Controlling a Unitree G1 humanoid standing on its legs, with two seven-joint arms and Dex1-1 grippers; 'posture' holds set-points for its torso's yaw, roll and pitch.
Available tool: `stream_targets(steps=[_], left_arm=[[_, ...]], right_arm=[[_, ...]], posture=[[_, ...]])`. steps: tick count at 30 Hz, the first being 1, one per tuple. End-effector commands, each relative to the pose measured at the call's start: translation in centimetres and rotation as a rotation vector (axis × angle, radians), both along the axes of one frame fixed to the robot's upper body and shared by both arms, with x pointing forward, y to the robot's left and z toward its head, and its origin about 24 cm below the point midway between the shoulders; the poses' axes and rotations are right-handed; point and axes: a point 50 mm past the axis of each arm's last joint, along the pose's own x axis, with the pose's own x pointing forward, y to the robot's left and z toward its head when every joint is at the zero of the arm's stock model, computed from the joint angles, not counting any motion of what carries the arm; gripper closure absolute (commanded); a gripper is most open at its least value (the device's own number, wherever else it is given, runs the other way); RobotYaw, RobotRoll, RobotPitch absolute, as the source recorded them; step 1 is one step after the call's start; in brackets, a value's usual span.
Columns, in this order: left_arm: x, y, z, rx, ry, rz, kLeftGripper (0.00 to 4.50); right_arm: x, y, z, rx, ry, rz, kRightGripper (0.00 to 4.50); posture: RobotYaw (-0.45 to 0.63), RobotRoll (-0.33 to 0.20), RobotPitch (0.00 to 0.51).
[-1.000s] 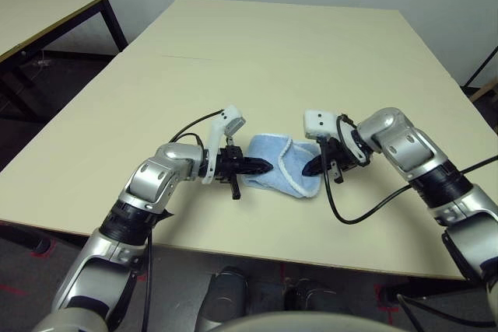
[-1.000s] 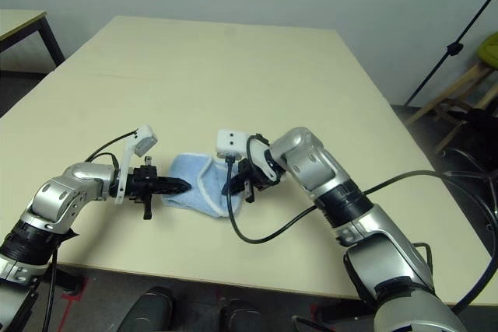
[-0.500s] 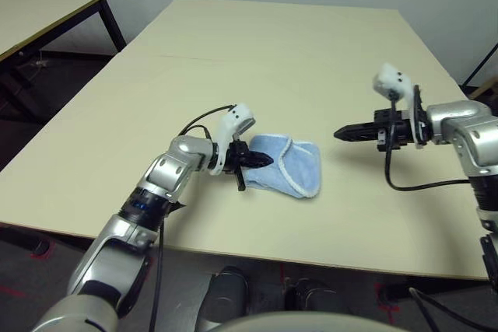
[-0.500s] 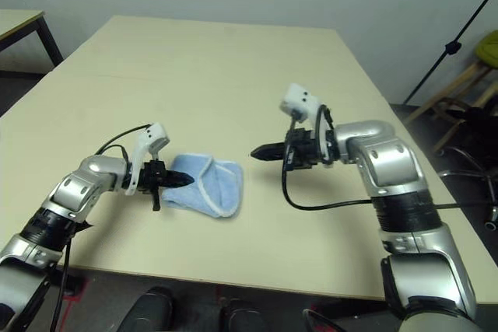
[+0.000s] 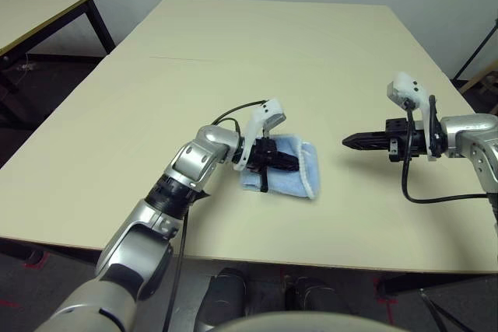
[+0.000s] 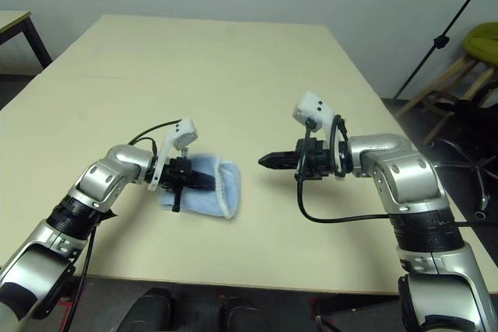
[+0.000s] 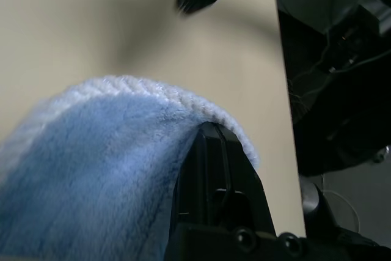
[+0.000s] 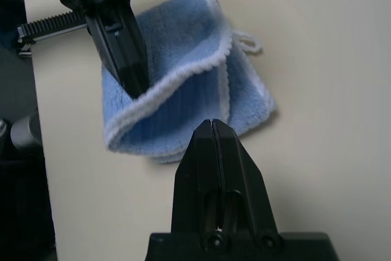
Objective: Fold the towel and set it aside.
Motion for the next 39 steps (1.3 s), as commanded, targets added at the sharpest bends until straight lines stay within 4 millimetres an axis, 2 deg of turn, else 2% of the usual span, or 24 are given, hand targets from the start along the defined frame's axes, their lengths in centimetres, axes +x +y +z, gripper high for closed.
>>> stream_targets(steps=[1, 8, 11, 13, 17, 22, 25, 28, 30, 33, 35, 39], left_arm=[[-0.1, -1.3, -1.3, 0.036, 0.012, -0.028, 4.50], [0.0, -2.0, -4.7, 0.146, -0.049, -0.013, 4.50], [0.4, -1.7, -4.9, 0.142, -0.074, 0.024, 4.50], [0.6, -1.5, -4.4, 0.119, -0.072, 0.038, 4.50], [0.9, 0.3, -1.4, 0.052, -0.105, 0.086, 4.50], [0.2, 2.3, 1.6, -0.034, -0.086, 0.136, 4.50], [-0.5, 3.8, 2.6, -0.040, -0.085, 0.152, 4.50], [-0.5, 5.4, 2.6, -0.028, -0.097, 0.201, 4.50], [-0.5, 6.5, 2.1, -0.016, -0.093, 0.236, 4.50], [-1.0, 8.3, 0.0, 0.055, -0.065, 0.275, 4.50], [-1.3, 8.9, -1.5, 0.083, -0.044, 0.293, 4.50], [-0.6, 9.6, -4.5, 0.090, -0.030, 0.414, 4.50]], right_arm=[[0.1, 0.8, -0.2, -0.001, -0.007, 0.022, 4.47], [-0.2, 1.8, -0.8, -0.009, -0.014, 0.038, 4.47], [-0.2, 2.4, -0.8, 0.009, -0.030, 0.047, 4.47], [-0.1, 2.6, -0.8, 0.018, -0.033, 0.048, 4.47], [0.2, 3.4, -1.2, 0.048, -0.032, 0.063, 4.47], [0.6, 3.9, -1.7, 0.075, -0.033, 0.065, 4.47], [0.9, 4.3, -1.9, 0.103, -0.042, 0.063, 4.47], [1.2, 4.7, -2.0, 0.127, -0.063, 0.058, 4.47], [1.3, 5.0, -2.4, 0.139, -0.068, 0.053, 4.47], [1.3, 5.4, -3.6, 0.154, -0.062, 0.033, 4.47], [1.2, 5.8, -4.6, 0.156, -0.060, 0.018, 4.47], [1.2, 6.5, -7.2, 0.145, -0.044, -0.022, 4.47]], posture=[[0.06, 0.000, 0.091], [0.05, 0.000, 0.092], [0.05, 0.000, 0.090], [0.06, 0.000, 0.089], [0.09, 0.000, 0.087], [0.13, 0.000, 0.083], [0.14, 0.000, 0.076], [0.15, 0.000, 0.074], [0.14, 0.000, 0.069], [0.14, 0.000, 0.065], [0.14, 0.000, 0.062], [0.14, 0.000, 0.061]])
